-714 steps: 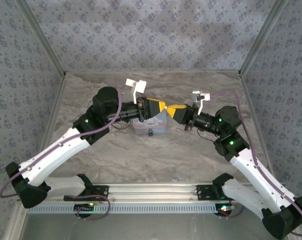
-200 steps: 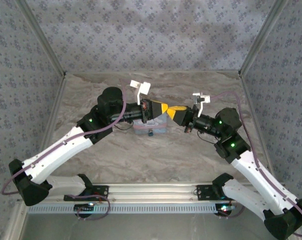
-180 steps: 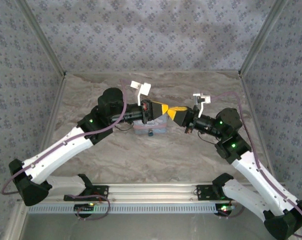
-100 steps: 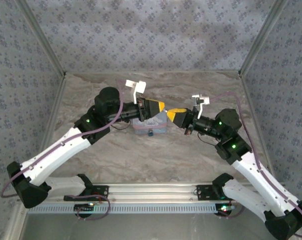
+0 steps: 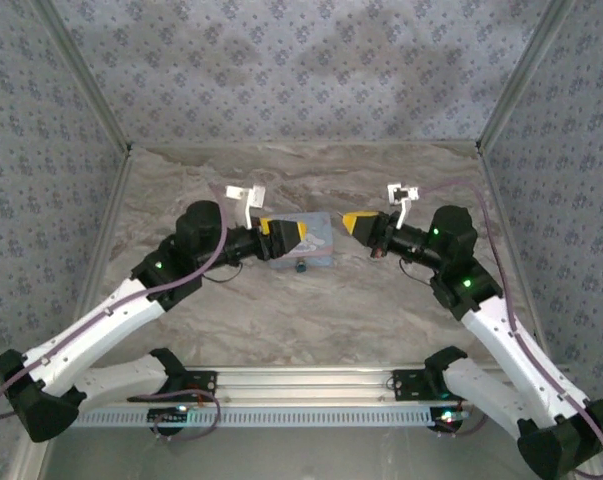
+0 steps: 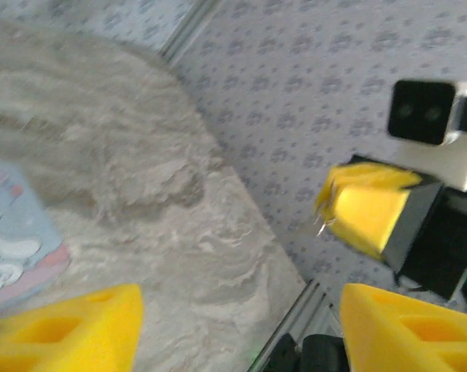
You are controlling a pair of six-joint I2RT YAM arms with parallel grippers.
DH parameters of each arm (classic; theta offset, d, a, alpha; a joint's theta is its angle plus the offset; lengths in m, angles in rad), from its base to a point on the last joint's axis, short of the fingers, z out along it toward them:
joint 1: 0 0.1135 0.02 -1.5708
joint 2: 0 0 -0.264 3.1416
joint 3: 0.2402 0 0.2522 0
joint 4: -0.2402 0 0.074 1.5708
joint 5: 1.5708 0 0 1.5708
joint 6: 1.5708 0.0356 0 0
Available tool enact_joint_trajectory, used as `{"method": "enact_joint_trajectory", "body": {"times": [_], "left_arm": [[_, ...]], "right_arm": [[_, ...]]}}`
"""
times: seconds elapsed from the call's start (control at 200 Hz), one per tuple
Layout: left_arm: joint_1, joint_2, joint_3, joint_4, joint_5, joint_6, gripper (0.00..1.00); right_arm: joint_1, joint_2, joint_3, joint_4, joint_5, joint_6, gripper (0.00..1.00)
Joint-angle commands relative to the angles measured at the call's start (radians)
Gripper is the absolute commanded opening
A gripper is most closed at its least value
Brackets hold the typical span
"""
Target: Unlock a padlock with a key
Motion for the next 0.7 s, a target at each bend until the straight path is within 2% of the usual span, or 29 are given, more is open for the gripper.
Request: {"method": "enact_joint_trajectory", "body": {"times": [0.0,0.185,0.335,0.695], "left_arm": [[-0.013,-0.034,-0.096,-0.044,-0.085,-0.032,0.98],[-0.036,-0.015,-0.238,-0.016,-0.162,-0.063,0.98],[-0.036,0.049,-0.296,0.043,-0.21,-0.058,0.98],[0.066,0.323,-0.283,0.257,-0.118,-0.042,0.98]], "right_arm": [[-0.028,0.064,0.078,-0.144,0.084,-0.094,0.0],[-0.034,0.237,0.146,-0.241,0.237,-0.184,0.0],[-0.037,0.407,0.201,-0.244,0.302,-0.2,0.0],[-0.049,0.701,0.351,-0.196,0.391,-0.219,0.0]]}}
